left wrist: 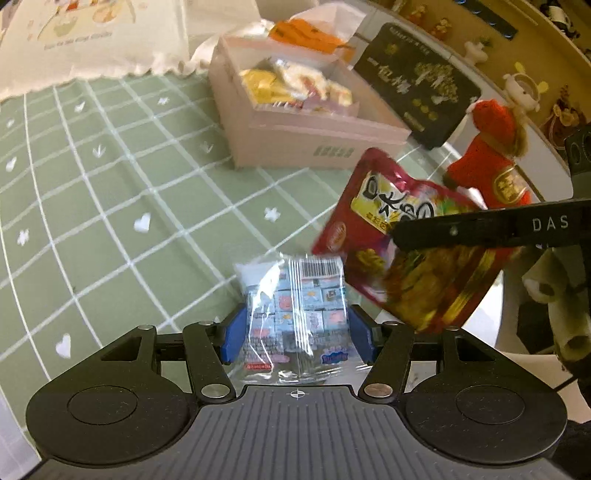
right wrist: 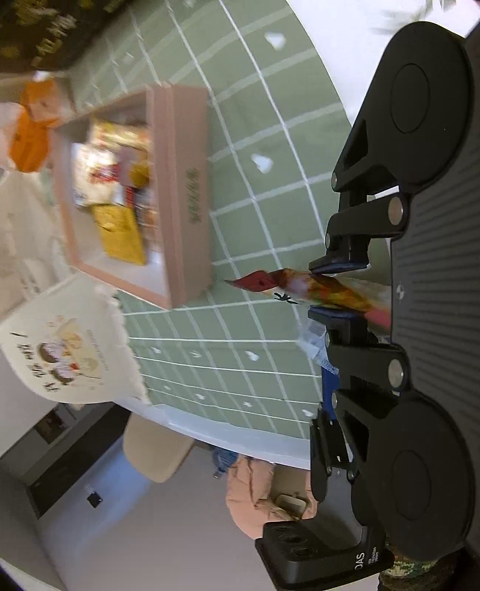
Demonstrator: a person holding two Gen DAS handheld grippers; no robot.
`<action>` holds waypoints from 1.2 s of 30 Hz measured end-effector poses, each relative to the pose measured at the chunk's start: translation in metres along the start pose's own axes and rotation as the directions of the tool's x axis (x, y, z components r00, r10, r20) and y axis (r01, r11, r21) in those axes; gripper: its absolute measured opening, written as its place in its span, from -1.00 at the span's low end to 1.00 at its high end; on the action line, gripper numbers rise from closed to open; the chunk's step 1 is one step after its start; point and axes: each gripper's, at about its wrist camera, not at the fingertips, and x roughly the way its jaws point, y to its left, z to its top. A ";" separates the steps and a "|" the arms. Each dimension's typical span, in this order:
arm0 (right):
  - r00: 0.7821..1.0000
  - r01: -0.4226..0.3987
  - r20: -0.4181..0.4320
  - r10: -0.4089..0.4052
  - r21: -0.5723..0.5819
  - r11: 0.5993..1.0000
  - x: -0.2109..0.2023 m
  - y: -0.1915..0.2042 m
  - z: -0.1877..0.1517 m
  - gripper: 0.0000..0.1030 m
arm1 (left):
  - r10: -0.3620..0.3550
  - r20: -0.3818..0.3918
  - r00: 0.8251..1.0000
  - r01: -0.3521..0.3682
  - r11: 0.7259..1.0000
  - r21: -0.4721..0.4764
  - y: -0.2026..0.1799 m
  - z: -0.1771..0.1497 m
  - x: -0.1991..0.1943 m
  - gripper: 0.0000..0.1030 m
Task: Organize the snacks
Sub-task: 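Open both tools to drop both packets into the pink box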
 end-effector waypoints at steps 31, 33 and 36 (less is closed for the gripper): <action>0.926 -0.029 0.375 -0.028 0.144 0.989 -0.068 -0.019 0.084 -0.64 | 0.023 0.313 0.949 0.047 0.976 -0.213 0.015 0.115 -0.019 0.22; 0.910 -0.075 0.414 -0.010 0.189 0.979 -0.056 -0.027 0.109 -0.62 | 0.022 0.291 0.957 0.048 0.972 -0.231 0.019 0.103 -0.018 0.22; 0.929 0.027 0.351 -0.119 0.257 0.966 -0.033 -0.036 0.126 -0.61 | 0.045 0.300 0.953 0.020 0.978 -0.209 0.017 0.089 -0.027 0.22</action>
